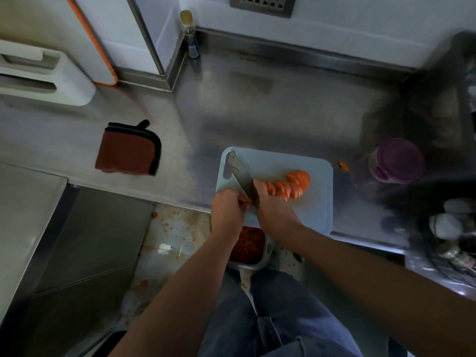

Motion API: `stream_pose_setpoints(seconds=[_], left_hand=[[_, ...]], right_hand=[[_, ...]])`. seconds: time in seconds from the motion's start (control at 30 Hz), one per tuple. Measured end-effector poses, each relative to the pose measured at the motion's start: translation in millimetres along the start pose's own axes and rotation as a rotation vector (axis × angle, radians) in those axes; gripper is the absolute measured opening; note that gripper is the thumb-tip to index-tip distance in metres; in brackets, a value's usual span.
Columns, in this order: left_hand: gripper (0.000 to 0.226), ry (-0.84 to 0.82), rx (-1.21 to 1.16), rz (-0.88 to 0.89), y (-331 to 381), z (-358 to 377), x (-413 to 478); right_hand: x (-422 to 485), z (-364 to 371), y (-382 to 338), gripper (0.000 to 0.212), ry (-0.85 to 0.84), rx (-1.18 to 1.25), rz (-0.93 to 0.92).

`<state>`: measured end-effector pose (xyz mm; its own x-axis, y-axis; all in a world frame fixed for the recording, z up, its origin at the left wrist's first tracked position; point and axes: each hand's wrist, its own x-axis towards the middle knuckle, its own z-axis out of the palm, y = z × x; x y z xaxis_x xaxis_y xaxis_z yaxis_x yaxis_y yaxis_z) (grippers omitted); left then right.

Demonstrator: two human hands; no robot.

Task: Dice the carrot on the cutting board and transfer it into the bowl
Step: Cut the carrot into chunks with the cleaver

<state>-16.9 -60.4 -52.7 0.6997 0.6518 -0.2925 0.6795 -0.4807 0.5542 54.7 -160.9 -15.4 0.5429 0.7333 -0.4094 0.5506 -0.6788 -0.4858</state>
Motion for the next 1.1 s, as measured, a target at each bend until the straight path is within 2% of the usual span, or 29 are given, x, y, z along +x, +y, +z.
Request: stream_pose_setpoints(seconds=[0.13, 0.37, 0.63, 0.83, 1.1], left_hand=[[0.015, -0.022, 0.005, 0.032, 0, -2, -1], [0.019, -0.011, 0.039, 0.025, 2, 0, -1], [0.017, -0.018, 0.051, 0.006, -3, 4, 2], [0.022, -0.041, 0.103, 0.012, 1, 0, 4], [0.010, 0.016, 0.057, 0.100, 0, 3, 0]], right_hand=[[8, -6, -1, 0.061, 0.025, 0.019, 0.012], [-6, -6, 8, 0.044, 0.048, 0.014, -0.027], [-9, 4, 2, 0.044, 0.004, 0.037, 0.023], [4, 2, -2, 0.057, 0.011, 0.080, 0.001], [-8, -23, 19, 0.058, 0.212, 0.308, 0.051]])
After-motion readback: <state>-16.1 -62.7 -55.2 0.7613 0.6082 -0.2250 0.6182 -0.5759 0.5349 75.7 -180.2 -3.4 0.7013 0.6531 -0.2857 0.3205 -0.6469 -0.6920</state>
